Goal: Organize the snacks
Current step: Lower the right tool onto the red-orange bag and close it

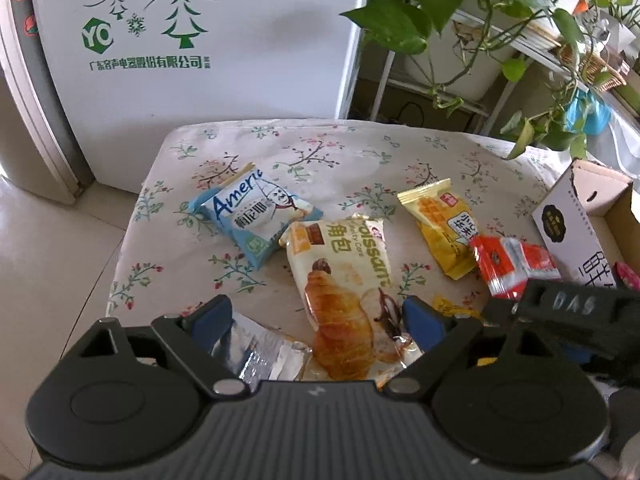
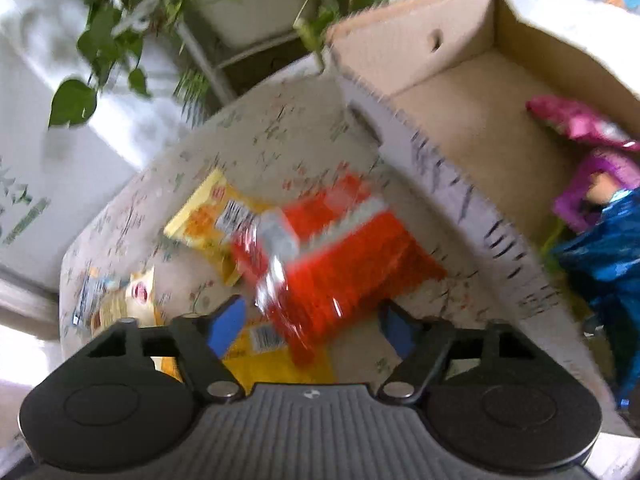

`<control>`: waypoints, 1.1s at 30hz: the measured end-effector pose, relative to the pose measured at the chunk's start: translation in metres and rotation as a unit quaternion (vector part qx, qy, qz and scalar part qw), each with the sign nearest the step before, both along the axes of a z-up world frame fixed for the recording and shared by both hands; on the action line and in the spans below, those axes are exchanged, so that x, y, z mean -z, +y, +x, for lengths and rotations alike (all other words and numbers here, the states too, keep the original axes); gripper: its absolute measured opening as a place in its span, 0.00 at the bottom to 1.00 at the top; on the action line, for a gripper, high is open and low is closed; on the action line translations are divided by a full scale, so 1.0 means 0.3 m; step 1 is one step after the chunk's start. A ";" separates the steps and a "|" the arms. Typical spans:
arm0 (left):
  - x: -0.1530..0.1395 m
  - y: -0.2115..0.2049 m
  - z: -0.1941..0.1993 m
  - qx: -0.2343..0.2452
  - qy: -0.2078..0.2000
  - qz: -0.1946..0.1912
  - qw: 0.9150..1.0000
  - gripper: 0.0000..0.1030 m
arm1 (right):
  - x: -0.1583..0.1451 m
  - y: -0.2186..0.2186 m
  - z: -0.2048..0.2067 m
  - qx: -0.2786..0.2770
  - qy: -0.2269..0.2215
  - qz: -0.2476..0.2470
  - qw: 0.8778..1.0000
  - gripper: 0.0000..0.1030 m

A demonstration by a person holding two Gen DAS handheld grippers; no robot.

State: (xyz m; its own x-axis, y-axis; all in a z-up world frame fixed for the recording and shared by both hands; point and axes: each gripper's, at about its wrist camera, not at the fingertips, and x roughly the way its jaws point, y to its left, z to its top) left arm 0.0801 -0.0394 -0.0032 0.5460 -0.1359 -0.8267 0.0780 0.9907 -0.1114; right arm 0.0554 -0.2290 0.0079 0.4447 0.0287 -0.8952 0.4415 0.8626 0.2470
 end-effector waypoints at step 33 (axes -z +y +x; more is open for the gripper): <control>-0.034 0.093 -0.022 -0.008 0.006 -0.026 1.000 0.89 | 0.014 0.067 0.124 -0.290 -0.156 -0.155 0.932 0.85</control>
State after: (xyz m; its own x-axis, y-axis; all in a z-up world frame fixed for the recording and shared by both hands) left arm 0.0735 -0.0115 0.0068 0.5393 -0.1700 -0.8248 0.0602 0.9847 -0.1636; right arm 0.0926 -0.2090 0.0036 0.6742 0.1063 -0.7309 -0.1714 0.9851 -0.0148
